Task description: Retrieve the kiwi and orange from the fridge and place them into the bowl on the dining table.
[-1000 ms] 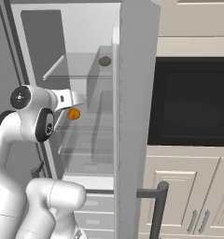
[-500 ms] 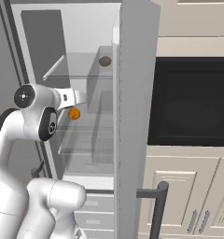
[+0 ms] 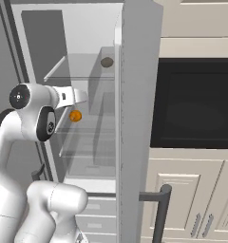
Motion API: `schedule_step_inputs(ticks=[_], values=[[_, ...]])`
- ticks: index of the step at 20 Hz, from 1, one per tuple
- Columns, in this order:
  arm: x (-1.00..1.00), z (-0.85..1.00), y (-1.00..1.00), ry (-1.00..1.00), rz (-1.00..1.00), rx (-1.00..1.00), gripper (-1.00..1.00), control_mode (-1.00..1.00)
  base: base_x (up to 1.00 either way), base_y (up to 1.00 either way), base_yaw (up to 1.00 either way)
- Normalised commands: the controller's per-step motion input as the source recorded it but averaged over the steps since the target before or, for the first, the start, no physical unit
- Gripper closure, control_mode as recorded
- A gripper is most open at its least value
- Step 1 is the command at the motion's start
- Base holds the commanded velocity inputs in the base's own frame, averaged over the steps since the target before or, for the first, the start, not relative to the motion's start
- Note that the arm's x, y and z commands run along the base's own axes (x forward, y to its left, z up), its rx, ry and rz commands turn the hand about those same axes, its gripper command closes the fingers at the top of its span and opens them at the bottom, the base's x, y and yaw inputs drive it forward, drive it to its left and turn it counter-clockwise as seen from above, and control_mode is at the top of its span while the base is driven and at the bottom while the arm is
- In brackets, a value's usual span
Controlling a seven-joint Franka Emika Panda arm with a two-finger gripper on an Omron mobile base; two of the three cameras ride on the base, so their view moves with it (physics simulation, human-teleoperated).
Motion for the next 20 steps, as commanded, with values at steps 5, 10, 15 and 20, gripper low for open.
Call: schedule_step_inputs(ticks=[5, 10, 15, 20], values=[[0.00, 0.24, 0.00, -0.01, -0.03, 0.14, -1.00, -1.00, 0.00, 0.00, 0.00], [0.00, 0.26, 0.00, 0.00, 0.00, 0.18, -1.00, -1.00, 0.00, 0.00, 0.00], [0.00, 0.20, 0.00, 0.00, 0.00, 0.10, -1.00, -1.00, 0.00, 0.00, 0.00], [0.03, 0.14, 0.00, 0.00, -0.06, 0.01, -1.00, -1.00, 0.00, 0.00, 0.00]])
